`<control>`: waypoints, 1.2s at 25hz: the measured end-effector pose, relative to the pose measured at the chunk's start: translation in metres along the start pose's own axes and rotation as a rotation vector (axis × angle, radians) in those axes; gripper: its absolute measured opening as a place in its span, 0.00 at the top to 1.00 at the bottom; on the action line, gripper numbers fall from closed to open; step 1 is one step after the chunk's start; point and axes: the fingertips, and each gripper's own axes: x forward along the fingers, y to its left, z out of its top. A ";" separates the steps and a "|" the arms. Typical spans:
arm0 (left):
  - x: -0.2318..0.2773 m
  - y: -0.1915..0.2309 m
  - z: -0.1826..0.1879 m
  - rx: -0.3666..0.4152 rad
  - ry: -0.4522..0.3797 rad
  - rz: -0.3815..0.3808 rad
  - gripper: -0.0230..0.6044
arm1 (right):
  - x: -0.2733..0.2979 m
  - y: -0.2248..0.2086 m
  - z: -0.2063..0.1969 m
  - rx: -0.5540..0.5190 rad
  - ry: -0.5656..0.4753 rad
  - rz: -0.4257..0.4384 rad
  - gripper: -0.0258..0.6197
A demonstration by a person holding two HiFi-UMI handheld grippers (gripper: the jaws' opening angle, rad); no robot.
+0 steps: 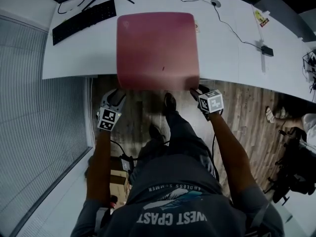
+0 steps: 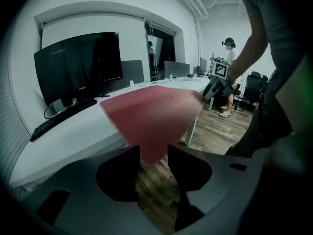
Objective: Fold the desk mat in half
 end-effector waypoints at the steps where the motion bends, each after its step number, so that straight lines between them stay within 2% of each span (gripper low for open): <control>1: 0.002 0.000 0.000 0.002 -0.001 0.000 0.68 | -0.001 -0.001 0.000 -0.006 -0.005 -0.003 0.70; 3: 0.004 0.000 -0.001 0.016 0.007 0.004 0.68 | -0.007 -0.001 0.002 -0.005 -0.018 0.001 0.85; 5: 0.002 -0.001 0.000 0.038 0.020 0.011 0.68 | -0.015 0.004 0.007 0.017 -0.034 0.039 0.89; 9: -0.011 -0.005 0.012 0.125 0.012 0.051 0.68 | -0.042 0.024 0.025 0.129 -0.090 0.162 0.90; 13: -0.026 -0.009 0.033 0.303 0.008 0.120 0.64 | -0.078 0.042 0.064 0.243 -0.198 0.290 0.90; 16: -0.035 -0.013 0.055 0.463 0.011 0.175 0.56 | -0.101 0.051 0.100 0.253 -0.276 0.342 0.90; 19: -0.041 -0.015 0.077 0.565 0.004 0.209 0.54 | -0.116 0.057 0.135 0.250 -0.345 0.380 0.90; 23: -0.044 -0.007 0.101 0.575 0.008 0.242 0.54 | -0.128 0.054 0.176 0.257 -0.423 0.418 0.90; 30: -0.058 0.043 0.137 0.479 -0.007 0.416 0.63 | -0.128 0.032 0.229 0.312 -0.498 0.438 0.90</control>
